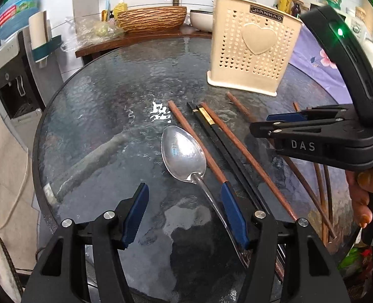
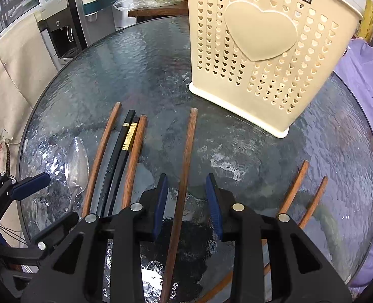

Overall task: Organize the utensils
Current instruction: 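Grasp the metal spoon with the left tool while the right tool grasps the wooden chopstick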

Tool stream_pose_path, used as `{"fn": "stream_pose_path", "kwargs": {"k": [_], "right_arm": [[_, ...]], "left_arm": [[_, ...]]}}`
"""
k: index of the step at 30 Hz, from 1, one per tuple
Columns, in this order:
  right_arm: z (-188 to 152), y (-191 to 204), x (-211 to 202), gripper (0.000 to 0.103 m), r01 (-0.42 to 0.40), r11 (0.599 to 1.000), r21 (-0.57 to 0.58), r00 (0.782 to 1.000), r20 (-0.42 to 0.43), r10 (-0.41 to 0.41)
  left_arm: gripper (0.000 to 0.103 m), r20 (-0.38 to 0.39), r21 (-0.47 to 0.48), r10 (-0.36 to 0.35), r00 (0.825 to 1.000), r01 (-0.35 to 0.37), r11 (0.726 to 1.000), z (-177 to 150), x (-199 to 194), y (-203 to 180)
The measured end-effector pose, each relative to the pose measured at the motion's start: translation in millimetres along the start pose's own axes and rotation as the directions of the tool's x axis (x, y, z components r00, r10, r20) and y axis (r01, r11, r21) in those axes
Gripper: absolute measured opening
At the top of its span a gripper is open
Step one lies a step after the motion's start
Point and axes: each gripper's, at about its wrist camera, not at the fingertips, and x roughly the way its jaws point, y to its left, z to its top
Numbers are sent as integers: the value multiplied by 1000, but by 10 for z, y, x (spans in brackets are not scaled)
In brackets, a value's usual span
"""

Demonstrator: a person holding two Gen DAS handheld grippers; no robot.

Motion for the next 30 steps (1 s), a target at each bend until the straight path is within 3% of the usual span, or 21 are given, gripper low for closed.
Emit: {"fn": "stream_pose_path", "kwargs": {"k": [2, 18, 30], "right_arm": [[2, -1, 1, 32, -2, 1000, -2, 1000, -1, 2], [208, 57, 111, 32, 1, 1000, -14, 1000, -25, -2], [406, 124, 227, 32, 14, 1000, -1, 999, -47, -15]], "left_arm": [[58, 3, 17, 30, 1000, -30, 999, 14, 28, -38], [54, -17, -1, 79, 997, -79, 997, 338, 245, -33], [54, -18, -92, 132, 991, -133, 987, 254, 173, -59]]}}
